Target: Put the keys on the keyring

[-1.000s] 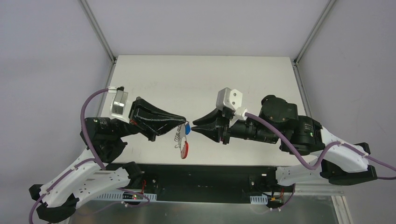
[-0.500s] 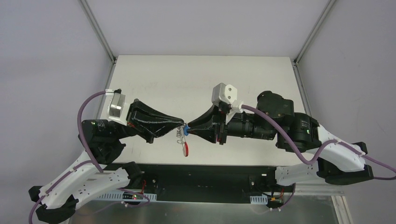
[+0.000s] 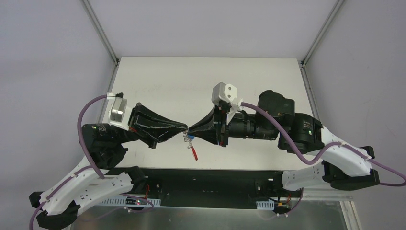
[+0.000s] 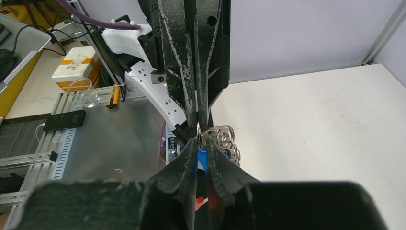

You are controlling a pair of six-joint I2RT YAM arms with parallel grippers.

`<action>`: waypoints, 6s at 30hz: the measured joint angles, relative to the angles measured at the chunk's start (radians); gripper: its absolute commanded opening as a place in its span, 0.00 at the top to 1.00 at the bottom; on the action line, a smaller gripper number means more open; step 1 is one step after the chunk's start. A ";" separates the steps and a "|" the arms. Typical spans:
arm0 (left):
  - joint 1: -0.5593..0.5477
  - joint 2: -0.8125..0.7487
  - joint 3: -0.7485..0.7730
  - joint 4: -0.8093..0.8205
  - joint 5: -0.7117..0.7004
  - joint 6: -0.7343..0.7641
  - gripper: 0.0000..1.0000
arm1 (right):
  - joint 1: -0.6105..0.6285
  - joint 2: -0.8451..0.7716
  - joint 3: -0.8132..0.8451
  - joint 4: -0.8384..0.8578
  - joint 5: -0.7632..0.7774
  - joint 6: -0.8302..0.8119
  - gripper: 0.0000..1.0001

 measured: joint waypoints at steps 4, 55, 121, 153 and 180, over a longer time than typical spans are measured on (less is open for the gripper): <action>0.000 0.000 -0.003 0.003 0.000 0.000 1.00 | -0.008 0.002 0.002 -0.002 -0.013 0.008 0.99; 0.000 0.281 0.334 -0.740 0.323 0.067 0.65 | -0.279 0.076 0.098 -0.525 -0.501 0.086 1.00; 0.000 0.105 0.179 -0.480 0.182 0.269 1.00 | -0.106 -0.220 -0.376 0.018 -0.132 -0.227 0.63; 0.000 -0.033 -0.081 0.004 0.014 0.205 1.00 | 0.229 -0.144 -0.328 0.272 0.435 -0.595 0.67; 0.000 -0.066 -0.094 0.005 0.002 0.206 1.00 | 0.252 -0.104 -0.285 0.278 0.455 -0.626 1.00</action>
